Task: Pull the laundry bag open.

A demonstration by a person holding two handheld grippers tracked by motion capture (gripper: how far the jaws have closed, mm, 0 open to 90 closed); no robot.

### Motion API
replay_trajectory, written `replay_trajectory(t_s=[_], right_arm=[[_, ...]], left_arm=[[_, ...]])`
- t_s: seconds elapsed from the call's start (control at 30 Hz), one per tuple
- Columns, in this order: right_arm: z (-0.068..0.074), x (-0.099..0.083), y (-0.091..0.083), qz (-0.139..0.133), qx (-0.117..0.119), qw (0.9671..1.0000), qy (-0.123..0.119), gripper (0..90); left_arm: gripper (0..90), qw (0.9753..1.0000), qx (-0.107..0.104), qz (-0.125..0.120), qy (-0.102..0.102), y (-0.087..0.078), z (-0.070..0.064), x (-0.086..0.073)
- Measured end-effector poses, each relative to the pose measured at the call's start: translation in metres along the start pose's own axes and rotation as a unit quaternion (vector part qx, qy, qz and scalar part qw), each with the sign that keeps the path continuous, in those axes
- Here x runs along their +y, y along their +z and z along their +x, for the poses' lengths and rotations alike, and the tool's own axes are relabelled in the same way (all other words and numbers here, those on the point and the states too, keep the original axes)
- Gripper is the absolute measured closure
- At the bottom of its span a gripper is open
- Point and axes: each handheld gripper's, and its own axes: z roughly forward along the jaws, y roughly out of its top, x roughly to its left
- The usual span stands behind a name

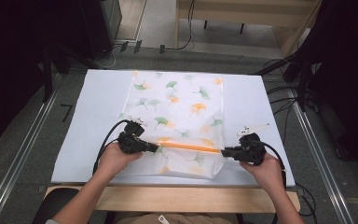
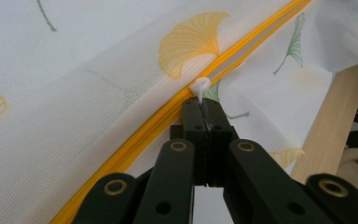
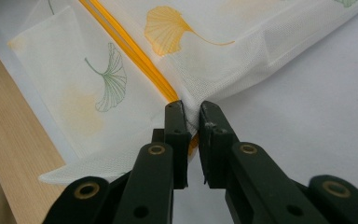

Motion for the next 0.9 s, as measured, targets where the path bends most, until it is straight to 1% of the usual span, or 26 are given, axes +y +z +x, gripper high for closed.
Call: replay_trajectory(t_s=[0.1,0.17,0.23,0.37,0.4,0.43,0.53,0.57,0.63,0.67,0.77,0.9], right_arm=[[0.0,0.0,0.0,-0.001,0.001,1.0,-0.003,84.7],[0.0,0.0,0.0,-0.001,0.002,1.0,0.001,84.8],[0.0,0.0,0.0,0.0,0.001,1.0,0.001,84.7],[-0.001,0.0,-0.001,0.0,0.001,1.0,0.001,84.7],[-0.001,0.0,-0.001,0.0,0.001,1.0,0.001,84.7],[-0.001,0.0,-0.001,0.0,0.001,1.0,0.001,84.7],[-0.001,-0.001,0.0,0.001,0.0,1.0,-0.001,84.7],[-0.001,-0.001,0.0,0.001,0.0,1.0,-0.003,84.7],[-0.001,0.0,0.0,0.003,0.0,1.0,0.0,84.7],[-0.001,0.0,0.0,0.003,0.0,1.0,0.0,84.7],[0.0,0.0,0.001,0.006,-0.002,1.0,-0.001,84.7],[-0.001,-0.001,0.001,0.005,-0.004,1.0,-0.002,84.7]], left_arm=[[90.0,1.0,0.002,-0.001,0.001,-0.001,0.002,-0.001],[90.0,1.0,0.002,-0.001,-0.002,-0.002,0.004,-0.001],[90.0,1.0,0.004,0.0,0.0,-0.003,0.005,-0.003],[90.0,1.0,0.008,0.002,-0.001,-0.009,0.01,-0.006],[90.0,1.0,0.005,0.003,-0.004,-0.011,0.012,-0.007],[90.0,1.0,0.008,0.003,-0.004,-0.013,0.013,-0.008],[90.0,1.0,0.004,0.0,-0.007,-0.017,0.015,-0.015],[90.0,1.0,0.006,0.003,-0.007,-0.018,0.015,-0.017],[90.0,0.9999,0.007,-0.001,-0.01,-0.02,0.017,-0.019],[90.0,0.9999,0.006,-0.006,-0.015,-0.021,0.017,-0.019],[90.0,0.9999,0.007,-0.003,-0.011,-0.02,0.016,-0.018],[90.0,0.9999,0.006,-0.005,-0.013,-0.02,0.016,-0.018]])
